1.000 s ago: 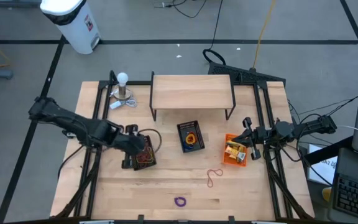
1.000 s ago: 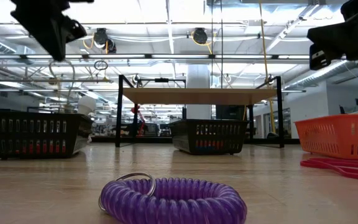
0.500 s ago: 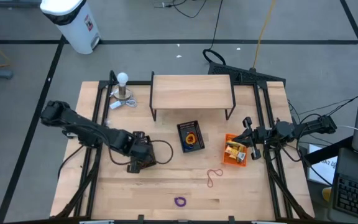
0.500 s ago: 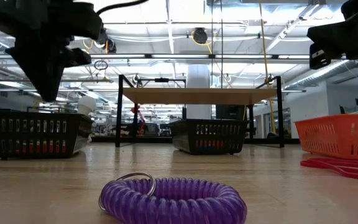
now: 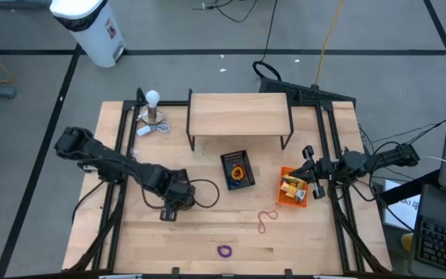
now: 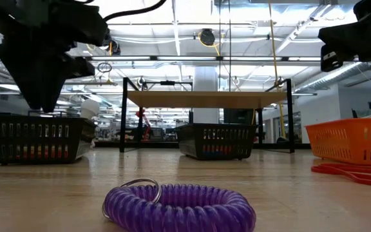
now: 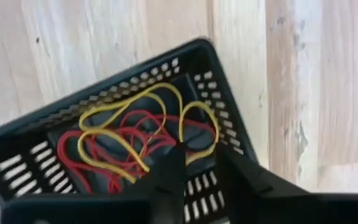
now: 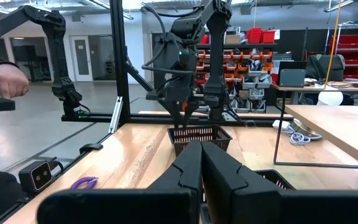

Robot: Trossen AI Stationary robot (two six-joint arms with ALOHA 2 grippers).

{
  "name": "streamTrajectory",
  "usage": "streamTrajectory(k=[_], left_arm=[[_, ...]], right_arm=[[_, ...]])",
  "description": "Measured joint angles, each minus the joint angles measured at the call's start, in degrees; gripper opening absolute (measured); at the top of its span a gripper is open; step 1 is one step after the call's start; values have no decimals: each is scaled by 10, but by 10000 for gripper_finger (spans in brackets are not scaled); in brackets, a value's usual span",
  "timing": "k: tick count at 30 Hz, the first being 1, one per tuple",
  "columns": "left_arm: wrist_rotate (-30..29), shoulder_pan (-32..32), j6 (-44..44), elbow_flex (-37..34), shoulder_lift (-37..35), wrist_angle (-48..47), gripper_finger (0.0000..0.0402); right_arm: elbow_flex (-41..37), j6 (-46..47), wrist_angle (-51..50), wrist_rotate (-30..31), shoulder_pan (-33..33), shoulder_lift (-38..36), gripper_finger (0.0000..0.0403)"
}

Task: Pick & Place Office Desk Supplies
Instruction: Put the purple spring rubberband into the right black

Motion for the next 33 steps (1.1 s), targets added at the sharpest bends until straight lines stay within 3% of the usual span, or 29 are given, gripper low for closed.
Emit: streamTrajectory(k=[7, 12, 17, 24, 29, 33], left_arm=[[3, 5, 39, 7, -63, -4, 179], [-81, 20, 82, 7, -179, 0, 202], [-116, 42, 121, -21, -331, 76, 160], [-148, 85, 125, -194, -551, 265, 19], [-144, 113, 86, -298, -661, 342, 8], [-116, 119, 70, -379, -709, 432, 5]], right_arm=[[0, 2, 4, 0, 0, 0, 2], [0, 4, 4, 0, 0, 0, 2], [0, 4, 4, 0, 0, 0, 2], [0, 4, 5, 0, 0, 0, 2], [0, 4, 5, 0, 0, 0, 2], [0, 4, 5, 0, 0, 0, 2]])
